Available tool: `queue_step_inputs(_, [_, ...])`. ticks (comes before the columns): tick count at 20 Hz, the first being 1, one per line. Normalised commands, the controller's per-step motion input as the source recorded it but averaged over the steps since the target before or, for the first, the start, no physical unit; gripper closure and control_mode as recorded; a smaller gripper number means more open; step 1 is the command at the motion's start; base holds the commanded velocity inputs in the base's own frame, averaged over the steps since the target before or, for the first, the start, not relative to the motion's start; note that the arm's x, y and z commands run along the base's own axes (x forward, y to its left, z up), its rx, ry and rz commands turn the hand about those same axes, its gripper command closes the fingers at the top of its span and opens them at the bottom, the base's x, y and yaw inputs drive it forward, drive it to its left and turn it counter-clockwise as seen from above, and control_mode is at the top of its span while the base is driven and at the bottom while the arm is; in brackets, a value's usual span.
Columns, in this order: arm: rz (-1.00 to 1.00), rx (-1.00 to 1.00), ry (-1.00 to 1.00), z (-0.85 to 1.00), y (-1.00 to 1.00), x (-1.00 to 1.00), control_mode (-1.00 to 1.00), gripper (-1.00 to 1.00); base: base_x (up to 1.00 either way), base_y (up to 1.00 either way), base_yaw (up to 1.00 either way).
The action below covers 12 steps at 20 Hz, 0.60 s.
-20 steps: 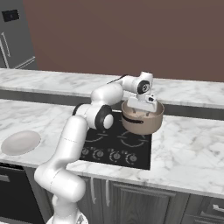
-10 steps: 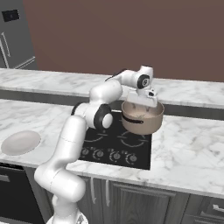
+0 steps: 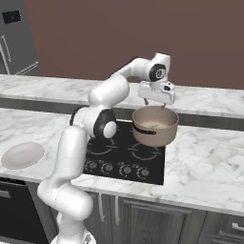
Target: Retrieve the frozen meat and place it in the pot on a burner. Then turn the burner on.
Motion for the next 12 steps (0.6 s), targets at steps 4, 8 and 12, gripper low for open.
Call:
queue_step_inputs(4, [-0.04,-0.15,0.0,0.41,0.26,-0.79,-1.0,-1.0,0.0,0.0,0.0])
queue_step_inputs(8, [0.0,-0.09,-0.01,0.51,0.16,-1.0,-1.0,-1.0,0.0,0.0,0.0])
queue_step_inputs(12, [-0.01,-0.02,0.0,0.44,0.18,-1.0,-1.0,-1.0,0.0,0.0,0.0])
